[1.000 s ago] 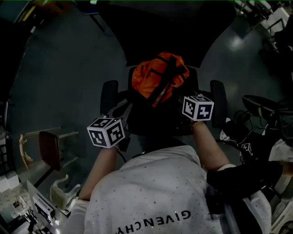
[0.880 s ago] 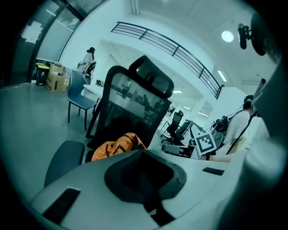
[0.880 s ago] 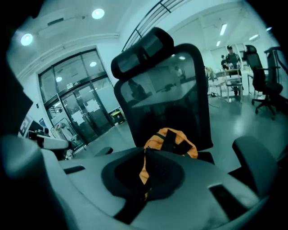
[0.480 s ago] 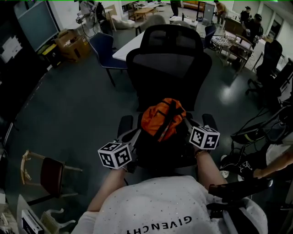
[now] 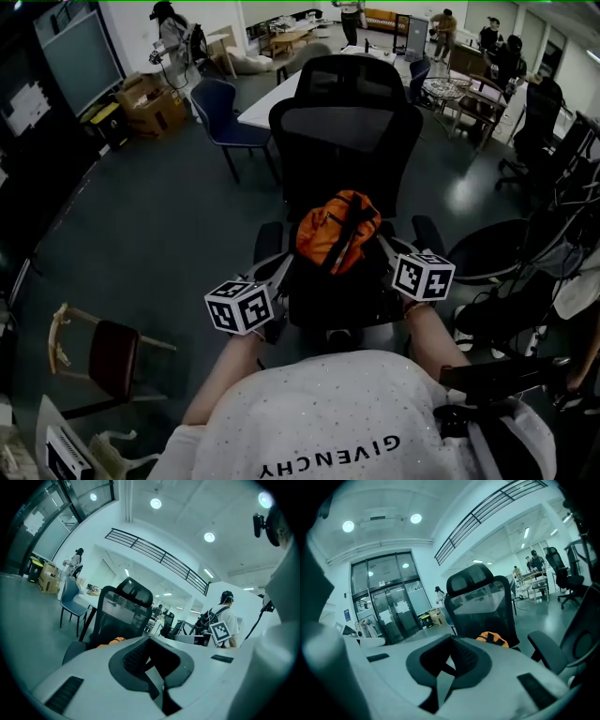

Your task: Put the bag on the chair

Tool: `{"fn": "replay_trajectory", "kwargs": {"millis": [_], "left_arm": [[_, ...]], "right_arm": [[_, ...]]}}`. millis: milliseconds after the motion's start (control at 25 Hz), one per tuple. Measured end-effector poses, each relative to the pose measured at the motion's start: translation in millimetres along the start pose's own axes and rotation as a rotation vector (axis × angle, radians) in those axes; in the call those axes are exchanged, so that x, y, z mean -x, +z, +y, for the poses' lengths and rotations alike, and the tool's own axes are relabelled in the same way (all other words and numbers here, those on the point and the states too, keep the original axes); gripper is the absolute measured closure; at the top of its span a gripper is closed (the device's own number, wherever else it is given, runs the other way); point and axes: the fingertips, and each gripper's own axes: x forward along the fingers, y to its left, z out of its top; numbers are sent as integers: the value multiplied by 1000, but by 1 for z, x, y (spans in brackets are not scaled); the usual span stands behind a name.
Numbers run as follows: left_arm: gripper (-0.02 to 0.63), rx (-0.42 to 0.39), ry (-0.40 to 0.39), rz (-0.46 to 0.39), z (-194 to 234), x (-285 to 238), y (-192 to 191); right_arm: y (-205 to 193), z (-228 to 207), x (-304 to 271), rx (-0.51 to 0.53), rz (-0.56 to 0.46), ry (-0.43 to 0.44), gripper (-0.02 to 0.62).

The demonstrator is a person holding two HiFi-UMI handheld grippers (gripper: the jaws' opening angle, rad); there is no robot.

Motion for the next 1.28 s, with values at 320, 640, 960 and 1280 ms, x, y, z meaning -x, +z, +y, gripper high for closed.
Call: {"fn": "replay_trajectory", "kwargs": {"millis": [320,640,960,1280], "left_arm": [[598,30,20,16,6,21,-19],[598,17,37,24,9,23,-20],[598,17,36,24,7,32,-21],[598,16,32,24,3,33,-26]], "right_arm": [[-31,12,9,49,72,-28,595],[-40,11,10,66,109,-35,595],[-43,16,20,86,127,-45,595],[-51,13,26,90,141,-50,595]]}}
